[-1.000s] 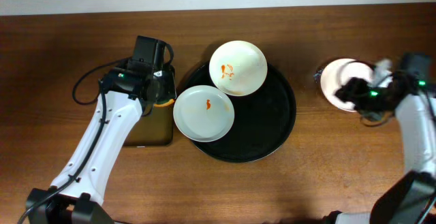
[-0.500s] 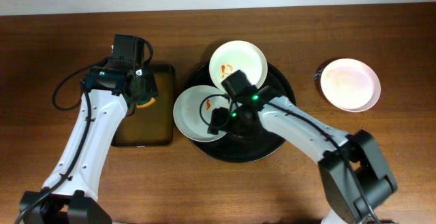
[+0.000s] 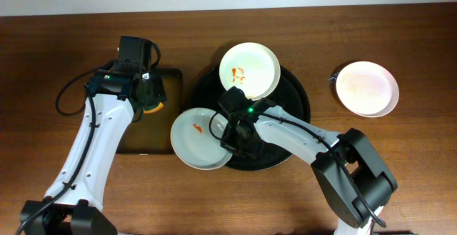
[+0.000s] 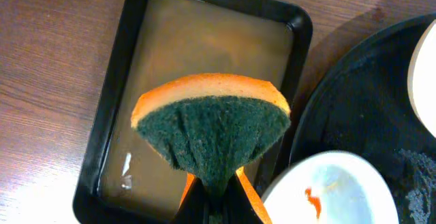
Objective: Clean dirty plates on tray and stack at the side
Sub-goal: 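Grip the rim of the lower-left white plate with the right gripper, then scrub the held plate with the sponge in the left gripper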
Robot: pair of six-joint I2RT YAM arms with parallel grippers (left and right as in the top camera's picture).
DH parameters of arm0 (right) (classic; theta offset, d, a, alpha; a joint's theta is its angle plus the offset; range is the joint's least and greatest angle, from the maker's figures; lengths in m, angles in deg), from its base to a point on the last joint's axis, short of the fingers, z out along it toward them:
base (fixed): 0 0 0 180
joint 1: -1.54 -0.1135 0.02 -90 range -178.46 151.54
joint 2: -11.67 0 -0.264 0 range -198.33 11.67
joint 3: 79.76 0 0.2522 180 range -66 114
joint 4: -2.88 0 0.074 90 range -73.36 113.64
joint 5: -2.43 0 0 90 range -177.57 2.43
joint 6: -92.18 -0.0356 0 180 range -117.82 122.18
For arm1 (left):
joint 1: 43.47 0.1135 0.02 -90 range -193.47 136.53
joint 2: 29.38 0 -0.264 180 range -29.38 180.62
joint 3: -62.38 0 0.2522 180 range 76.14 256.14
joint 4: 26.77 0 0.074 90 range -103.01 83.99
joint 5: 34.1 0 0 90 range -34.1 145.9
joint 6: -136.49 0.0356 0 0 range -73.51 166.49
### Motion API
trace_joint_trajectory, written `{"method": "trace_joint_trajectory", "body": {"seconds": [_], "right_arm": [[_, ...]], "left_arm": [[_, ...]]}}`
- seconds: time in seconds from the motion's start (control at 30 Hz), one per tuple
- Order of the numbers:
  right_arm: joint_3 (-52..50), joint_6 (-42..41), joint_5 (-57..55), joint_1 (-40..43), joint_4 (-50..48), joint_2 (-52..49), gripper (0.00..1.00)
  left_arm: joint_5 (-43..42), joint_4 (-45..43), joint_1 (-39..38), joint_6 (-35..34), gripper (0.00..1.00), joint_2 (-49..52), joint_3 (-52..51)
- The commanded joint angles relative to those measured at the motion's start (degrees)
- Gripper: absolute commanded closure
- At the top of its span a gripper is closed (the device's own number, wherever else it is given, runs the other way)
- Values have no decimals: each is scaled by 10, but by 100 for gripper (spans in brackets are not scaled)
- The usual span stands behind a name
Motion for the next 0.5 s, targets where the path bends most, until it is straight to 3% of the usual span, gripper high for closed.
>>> {"method": "trace_joint_trajectory", "body": {"seconds": [0.0, 0.17, 0.23, 0.37, 0.47], "right_arm": [[-5, 64, -68, 28, 47, -2, 96], [-5, 253, -163, 134, 115, 90, 96], [-5, 337, -165, 162, 132, 112, 96], [-5, 349, -282, 166, 211, 113, 96], [-5, 349, -298, 168, 212, 113, 96]], "left_arm": [[-4, -1, 0, 3, 100, -16, 4], [-5, -1, 0, 3, 100, -16, 4], [-65, -4, 0, 3, 100, -16, 4], [-161, -8, -1, 3, 100, -16, 4], [-176, -24, -36, 3, 100, -11, 4]]}}
